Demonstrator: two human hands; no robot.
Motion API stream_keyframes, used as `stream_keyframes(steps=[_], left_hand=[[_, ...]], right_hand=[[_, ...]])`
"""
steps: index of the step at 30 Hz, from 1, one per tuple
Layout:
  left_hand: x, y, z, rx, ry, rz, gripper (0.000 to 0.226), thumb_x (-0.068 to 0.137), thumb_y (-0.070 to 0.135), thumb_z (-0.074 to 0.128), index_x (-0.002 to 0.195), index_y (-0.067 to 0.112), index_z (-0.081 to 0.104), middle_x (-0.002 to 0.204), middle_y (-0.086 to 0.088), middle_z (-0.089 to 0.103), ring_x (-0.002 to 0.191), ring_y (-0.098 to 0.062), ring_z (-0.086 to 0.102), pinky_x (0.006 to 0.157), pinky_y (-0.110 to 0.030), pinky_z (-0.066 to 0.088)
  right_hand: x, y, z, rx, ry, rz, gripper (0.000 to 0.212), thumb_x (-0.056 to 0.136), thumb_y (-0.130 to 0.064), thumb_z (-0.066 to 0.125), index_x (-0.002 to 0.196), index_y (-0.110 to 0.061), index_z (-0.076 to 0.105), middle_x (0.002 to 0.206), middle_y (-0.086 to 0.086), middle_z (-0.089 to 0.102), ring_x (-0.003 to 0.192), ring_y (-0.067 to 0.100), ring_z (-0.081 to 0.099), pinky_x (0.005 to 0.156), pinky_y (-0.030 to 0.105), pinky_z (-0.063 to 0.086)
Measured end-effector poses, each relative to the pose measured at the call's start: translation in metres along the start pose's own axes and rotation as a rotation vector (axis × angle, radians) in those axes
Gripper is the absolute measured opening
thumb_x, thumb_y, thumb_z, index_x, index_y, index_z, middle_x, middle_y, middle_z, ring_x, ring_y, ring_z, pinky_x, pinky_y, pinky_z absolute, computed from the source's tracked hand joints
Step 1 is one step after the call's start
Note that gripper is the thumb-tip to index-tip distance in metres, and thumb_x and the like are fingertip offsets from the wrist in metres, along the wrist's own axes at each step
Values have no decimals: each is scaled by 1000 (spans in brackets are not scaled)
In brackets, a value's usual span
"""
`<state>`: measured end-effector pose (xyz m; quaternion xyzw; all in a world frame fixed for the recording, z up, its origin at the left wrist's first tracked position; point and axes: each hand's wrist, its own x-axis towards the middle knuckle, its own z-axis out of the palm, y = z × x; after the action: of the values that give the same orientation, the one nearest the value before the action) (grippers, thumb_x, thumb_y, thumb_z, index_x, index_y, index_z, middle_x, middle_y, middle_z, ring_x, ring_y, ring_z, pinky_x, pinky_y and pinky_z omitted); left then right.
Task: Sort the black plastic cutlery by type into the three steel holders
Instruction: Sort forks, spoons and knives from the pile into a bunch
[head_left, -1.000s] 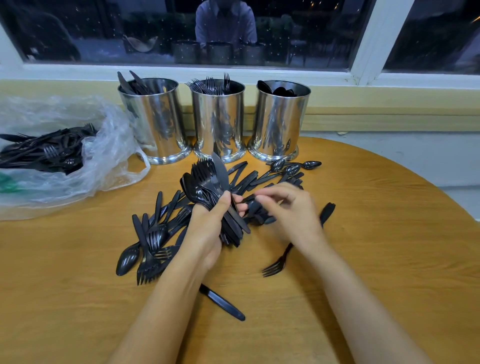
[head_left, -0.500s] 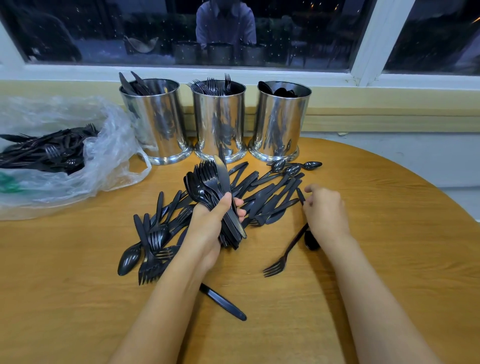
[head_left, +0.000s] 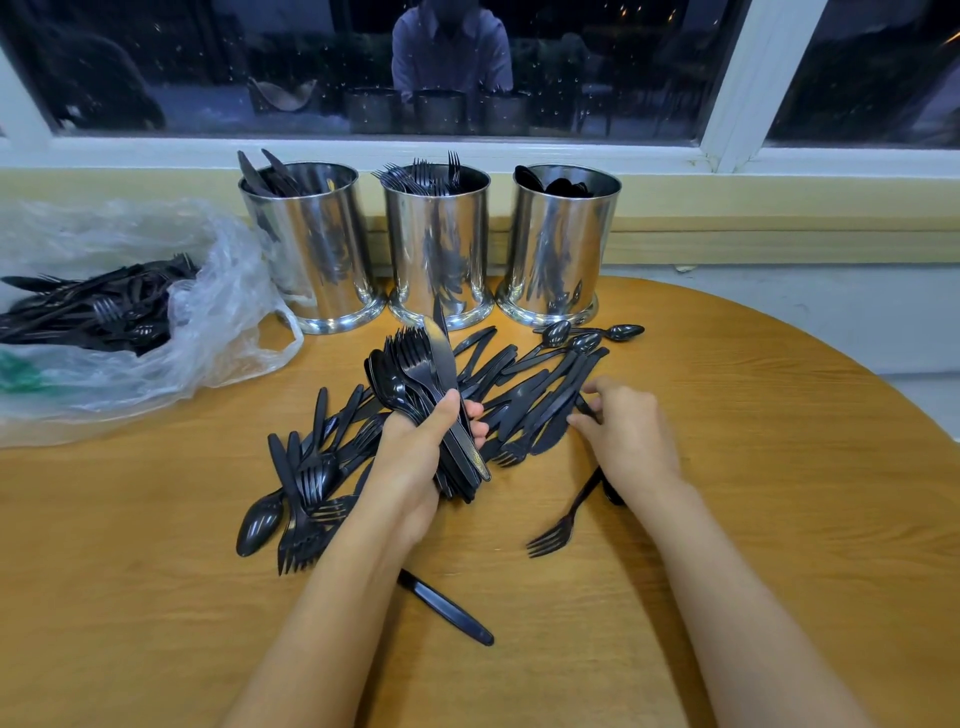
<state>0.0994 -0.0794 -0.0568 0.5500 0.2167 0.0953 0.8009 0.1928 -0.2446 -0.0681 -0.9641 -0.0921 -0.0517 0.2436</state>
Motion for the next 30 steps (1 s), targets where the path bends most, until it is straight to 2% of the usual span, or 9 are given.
stream_keyframes(steps=[9,14,18,20,22,25,26,28,30], left_hand=[[1,1,-2,-19,-3,-8,36,100,21,52,125,-4,58,86,-6,67,67,-10,67,64,-22,58],[1,1,-2,-34,0,-8,29,100,21,52,116,-1,62,86,-5,69,68,-11,67,66,-24,59],[0,2,-3,-38,3,-11,22,100,21,52,101,4,66,82,-4,70,69,-12,67,65,-24,59],[0,2,-4,-37,7,-11,24,100,21,52,107,2,65,85,-5,70,71,-13,67,63,-23,58],[1,2,-4,-41,12,-14,26,100,22,52,111,1,64,87,-6,70,73,-13,67,63,-23,57],[2,2,-4,-44,28,-12,24,100,23,53,104,4,67,83,-4,71,74,-14,67,69,-26,56],[1,1,-3,-53,33,-7,22,100,23,53,100,7,67,81,-2,72,75,-14,68,71,-27,56],[1,1,-2,-80,42,6,17,100,21,53,100,10,66,81,0,73,75,-14,68,75,-29,56],[1,1,-1,-98,51,18,14,101,19,51,103,12,64,83,-1,73,76,-13,68,75,-29,56]], right_hand=[[0,3,-5,24,-87,-80,35,95,-16,59,128,-24,56,96,-7,60,90,16,57,70,29,43],[-1,0,-17,212,248,-278,15,87,-19,71,102,-19,74,84,-3,51,77,12,51,64,23,36],[-9,-7,-22,328,417,-394,15,89,-26,68,102,-20,73,58,-11,49,54,3,46,52,22,39],[-14,-12,-20,417,370,-412,14,92,-24,64,104,-20,70,63,-10,60,58,4,57,54,27,49],[-18,-18,-17,561,233,-404,15,96,-22,58,106,-17,68,81,-7,69,75,6,66,67,27,55],[-22,-26,-13,720,77,-354,27,95,-35,49,107,-18,68,93,-10,69,91,5,64,75,27,55],[-23,-28,-10,746,57,-327,23,95,-33,53,105,-19,68,94,-10,69,91,4,64,77,28,55],[-23,-31,-6,802,18,-273,11,92,-18,63,102,-21,64,93,-9,69,86,4,65,78,27,54],[-25,-35,-3,902,-56,-231,21,90,-7,65,104,-21,59,93,-7,73,84,7,68,78,19,52]])
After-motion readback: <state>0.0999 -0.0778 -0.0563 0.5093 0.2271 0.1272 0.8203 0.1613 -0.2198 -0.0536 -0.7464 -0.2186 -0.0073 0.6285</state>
